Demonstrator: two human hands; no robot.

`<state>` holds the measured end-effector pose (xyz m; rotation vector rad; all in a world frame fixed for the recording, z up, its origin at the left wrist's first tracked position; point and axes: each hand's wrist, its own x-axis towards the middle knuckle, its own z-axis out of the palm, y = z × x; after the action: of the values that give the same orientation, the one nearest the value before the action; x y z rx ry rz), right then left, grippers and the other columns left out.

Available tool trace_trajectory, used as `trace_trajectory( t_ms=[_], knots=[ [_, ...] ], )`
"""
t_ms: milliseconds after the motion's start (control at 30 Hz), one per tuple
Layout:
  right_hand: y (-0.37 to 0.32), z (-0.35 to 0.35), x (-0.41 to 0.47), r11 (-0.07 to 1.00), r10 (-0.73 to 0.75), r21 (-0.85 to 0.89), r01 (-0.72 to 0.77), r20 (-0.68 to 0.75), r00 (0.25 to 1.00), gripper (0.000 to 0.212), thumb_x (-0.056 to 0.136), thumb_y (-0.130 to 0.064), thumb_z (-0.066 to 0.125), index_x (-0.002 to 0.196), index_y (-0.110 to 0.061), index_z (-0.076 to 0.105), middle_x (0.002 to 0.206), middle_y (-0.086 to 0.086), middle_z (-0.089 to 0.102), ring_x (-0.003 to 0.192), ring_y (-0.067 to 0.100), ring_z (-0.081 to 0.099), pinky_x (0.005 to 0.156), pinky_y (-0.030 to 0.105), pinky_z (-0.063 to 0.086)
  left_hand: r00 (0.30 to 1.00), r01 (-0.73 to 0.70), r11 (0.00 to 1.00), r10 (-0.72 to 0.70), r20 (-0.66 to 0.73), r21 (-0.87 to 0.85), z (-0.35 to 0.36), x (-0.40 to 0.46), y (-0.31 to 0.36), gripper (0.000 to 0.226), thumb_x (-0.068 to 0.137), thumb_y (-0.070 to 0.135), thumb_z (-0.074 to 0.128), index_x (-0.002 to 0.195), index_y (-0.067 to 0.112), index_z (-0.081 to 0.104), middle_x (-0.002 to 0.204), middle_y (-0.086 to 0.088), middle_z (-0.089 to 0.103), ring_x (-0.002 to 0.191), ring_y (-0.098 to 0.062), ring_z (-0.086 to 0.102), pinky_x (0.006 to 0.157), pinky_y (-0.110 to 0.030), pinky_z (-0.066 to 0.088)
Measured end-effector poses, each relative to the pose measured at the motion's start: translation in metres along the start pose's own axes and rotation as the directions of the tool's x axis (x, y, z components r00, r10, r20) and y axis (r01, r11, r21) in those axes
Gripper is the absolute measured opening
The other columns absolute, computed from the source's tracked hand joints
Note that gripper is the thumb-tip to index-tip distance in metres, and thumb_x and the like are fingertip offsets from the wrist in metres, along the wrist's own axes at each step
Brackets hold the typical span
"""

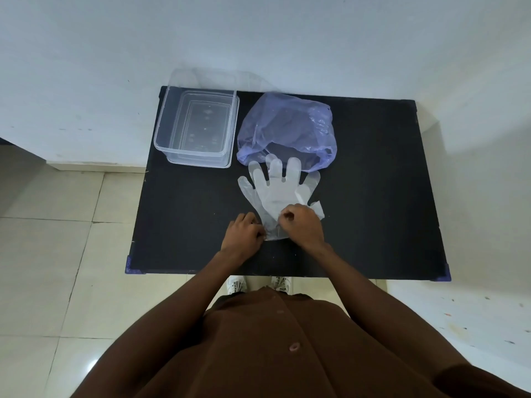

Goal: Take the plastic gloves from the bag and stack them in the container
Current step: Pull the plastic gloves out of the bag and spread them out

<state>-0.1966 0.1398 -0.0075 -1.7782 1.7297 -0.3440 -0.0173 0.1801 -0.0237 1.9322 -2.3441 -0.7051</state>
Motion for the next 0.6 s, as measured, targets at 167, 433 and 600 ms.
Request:
trace_trajectory(
  t_ms=[167,433,600],
  knots=[
    [0.000,-0.017,0.002,0.998,0.017,0.056,-0.008,-0.168,0.986,0.011,0.086,-0.026,0.066,0.085,-0.016,0.069,0.089,-0.001,0.071,0.082,0.016,0.063,0.070,0.032,0.052,1.000,0.000,1.000,0.000,0.031,-0.003,-0.002,0.003,0.000,0.027,0.094,0.039,0.055,0.108,0.025,0.074,0.116,-0.002,0.056,0.112,-0.025,0.049,0.093,-0.040,0.048],
    [-0.023,-0.029,-0.012,0.949,-0.314,-0.132,0.286,-0.313,0.896,0.007,0.084,-0.020,0.068,0.081,-0.014,0.066,0.083,0.001,0.068,0.078,0.015,0.059,0.061,0.026,0.052,0.896,0.397,0.457,-0.381,0.228,-0.796,-0.038,0.028,0.014,0.042,0.094,0.050,0.055,0.099,0.015,0.077,0.095,-0.010,0.076,0.083,-0.021,0.070,0.086,-0.048,0.061],
    [-0.033,-0.027,-0.023,0.744,-0.642,-0.364,0.560,-0.157,0.750,0.020,0.093,-0.028,0.060,0.085,-0.013,0.072,0.087,0.004,0.073,0.080,0.018,0.064,0.071,0.032,0.054,0.824,0.523,-0.160,-0.158,0.545,-0.837,-0.071,0.049,0.026,0.063,0.083,0.058,0.068,0.122,0.008,0.066,0.105,-0.011,0.074,0.096,-0.026,0.069,0.090,-0.043,0.055]
  ],
)
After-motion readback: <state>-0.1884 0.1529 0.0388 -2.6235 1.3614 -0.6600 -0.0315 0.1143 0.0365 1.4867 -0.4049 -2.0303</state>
